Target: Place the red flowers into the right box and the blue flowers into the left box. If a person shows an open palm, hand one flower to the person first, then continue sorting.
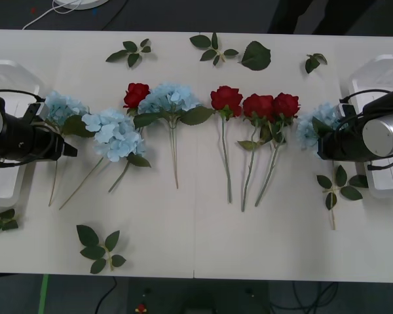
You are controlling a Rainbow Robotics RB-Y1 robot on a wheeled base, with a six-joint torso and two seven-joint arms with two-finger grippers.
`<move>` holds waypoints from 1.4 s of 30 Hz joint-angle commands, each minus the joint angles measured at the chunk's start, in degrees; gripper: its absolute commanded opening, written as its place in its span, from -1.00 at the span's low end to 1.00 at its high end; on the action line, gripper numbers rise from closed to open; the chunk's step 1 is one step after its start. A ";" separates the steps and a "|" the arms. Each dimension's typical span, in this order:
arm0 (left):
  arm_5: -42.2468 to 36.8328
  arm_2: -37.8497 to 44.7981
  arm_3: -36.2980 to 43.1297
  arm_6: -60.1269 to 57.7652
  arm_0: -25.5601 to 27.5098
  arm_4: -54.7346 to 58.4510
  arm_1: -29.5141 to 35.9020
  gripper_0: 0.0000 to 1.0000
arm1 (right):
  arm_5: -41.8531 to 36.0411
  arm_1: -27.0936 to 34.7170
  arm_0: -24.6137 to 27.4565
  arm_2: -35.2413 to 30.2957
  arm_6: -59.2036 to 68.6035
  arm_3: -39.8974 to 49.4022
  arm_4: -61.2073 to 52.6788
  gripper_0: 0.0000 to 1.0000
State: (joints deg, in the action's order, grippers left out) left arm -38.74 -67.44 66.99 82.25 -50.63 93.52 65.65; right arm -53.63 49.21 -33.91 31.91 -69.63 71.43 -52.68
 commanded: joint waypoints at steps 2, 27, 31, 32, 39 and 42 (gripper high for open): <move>0.60 -0.76 -3.09 -3.24 -2.28 -1.76 -2.72 1.00 | 0.46 2.91 -2.12 0.08 2.92 3.46 -1.64 -1.00; 0.60 -1.64 -3.97 -3.41 -2.28 -6.16 -3.95 -1.00 | -17.47 13.72 19.94 -36.21 -13.69 42.92 -16.58 -1.00; 0.68 -1.64 -3.88 -3.50 -2.28 -6.60 -3.87 -1.00 | -20.20 11.26 23.45 -44.21 -25.12 47.66 -23.08 -1.00; 0.68 -1.64 -3.97 -3.41 -2.28 -6.68 -3.87 -1.00 | -20.81 10.38 23.98 -45.79 -28.37 48.81 -25.02 -1.00; 2.27 -1.38 -3.80 -3.33 -3.34 -6.42 -3.34 -1.00 | -21.51 5.20 23.54 -49.40 -44.28 51.71 -36.00 -1.00; 0.07 1.00 -3.53 -3.06 -5.62 -6.07 -1.49 -1.00 | -19.93 2.82 22.75 -49.40 -52.98 51.62 -42.07 -1.00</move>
State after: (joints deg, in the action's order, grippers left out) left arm -37.25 -68.38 63.38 82.25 -51.53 87.32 62.01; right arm -74.95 54.79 -9.80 -16.58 -117.03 121.73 -90.78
